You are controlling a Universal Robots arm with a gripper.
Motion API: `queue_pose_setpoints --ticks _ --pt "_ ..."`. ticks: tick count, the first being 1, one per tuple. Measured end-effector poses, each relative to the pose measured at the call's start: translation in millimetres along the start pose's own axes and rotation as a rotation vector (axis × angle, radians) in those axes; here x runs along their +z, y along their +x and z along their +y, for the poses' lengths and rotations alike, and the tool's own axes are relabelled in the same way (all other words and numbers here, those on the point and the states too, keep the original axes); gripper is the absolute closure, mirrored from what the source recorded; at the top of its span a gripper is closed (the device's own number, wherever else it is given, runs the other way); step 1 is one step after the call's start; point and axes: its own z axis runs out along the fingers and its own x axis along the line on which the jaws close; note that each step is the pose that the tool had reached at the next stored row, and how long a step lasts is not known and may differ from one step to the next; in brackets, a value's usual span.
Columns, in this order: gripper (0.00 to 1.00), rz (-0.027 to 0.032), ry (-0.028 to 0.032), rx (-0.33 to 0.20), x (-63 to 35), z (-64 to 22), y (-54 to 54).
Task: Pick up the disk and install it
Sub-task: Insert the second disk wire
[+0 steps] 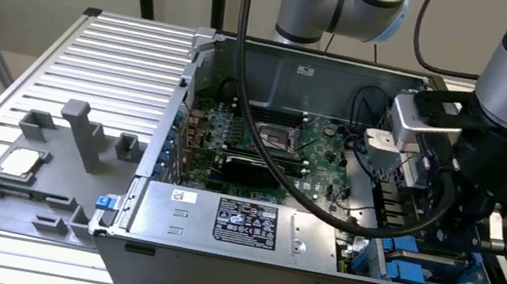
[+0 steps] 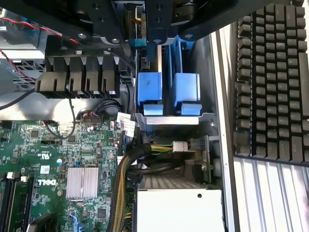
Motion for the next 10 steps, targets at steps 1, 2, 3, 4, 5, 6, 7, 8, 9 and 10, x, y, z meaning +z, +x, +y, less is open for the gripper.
queue_pose_setpoints --ticks 1,2,3,4,5,6,7,8,9,10 --pt "0.00 0.0000 0.0000 0.000 -0.9 1.8 0.1" --pt "0.00 0.0000 0.0000 0.000 -1.6 3.7 0.1" --pt "0.00 0.0000 0.0000 0.000 -2.3 5.7 0.3" --pt "0.00 0.0002 0.0000 0.000 -2.8 7.8 0.4" --pt "0.00 0.0002 0.0000 0.000 -3.0 9.2 0.5" --pt "0.00 0.0001 0.0000 0.000 -3.0 9.2 0.5" --pt "0.00 -0.0005 -0.0001 0.000 -3.0 9.2 0.5" --pt "0.00 -0.0006 0.0000 0.000 -3.0 9.2 0.4" --pt "0.00 -0.0006 -0.0001 0.000 -3.0 9.2 0.4" --pt "0.00 -0.0006 0.0000 0.000 -3.0 9.2 0.4"
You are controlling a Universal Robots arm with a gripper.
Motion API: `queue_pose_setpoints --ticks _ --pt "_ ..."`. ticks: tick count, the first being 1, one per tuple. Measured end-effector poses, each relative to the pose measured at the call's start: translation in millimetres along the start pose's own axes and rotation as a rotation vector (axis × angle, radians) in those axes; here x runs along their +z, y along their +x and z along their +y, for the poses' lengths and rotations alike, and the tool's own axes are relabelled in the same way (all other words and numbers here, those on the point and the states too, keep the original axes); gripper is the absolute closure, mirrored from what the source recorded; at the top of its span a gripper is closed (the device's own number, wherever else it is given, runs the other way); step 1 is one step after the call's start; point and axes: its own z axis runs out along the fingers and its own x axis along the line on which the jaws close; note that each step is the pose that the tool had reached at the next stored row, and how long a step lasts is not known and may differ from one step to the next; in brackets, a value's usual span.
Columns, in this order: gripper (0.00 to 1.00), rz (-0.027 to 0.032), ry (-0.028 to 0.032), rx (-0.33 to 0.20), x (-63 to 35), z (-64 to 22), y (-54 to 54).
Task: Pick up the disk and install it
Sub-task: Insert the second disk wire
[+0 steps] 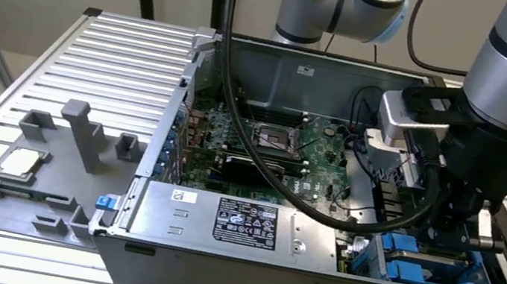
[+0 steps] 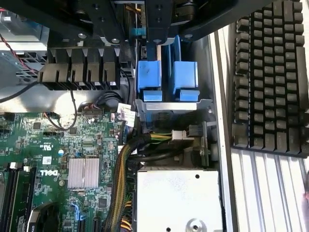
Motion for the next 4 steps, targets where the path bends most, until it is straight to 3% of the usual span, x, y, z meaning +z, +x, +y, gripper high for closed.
queue_pose_setpoints --ticks 4 --pt "0.00 0.0000 0.0000 0.000 0.0 0.0 0.0"
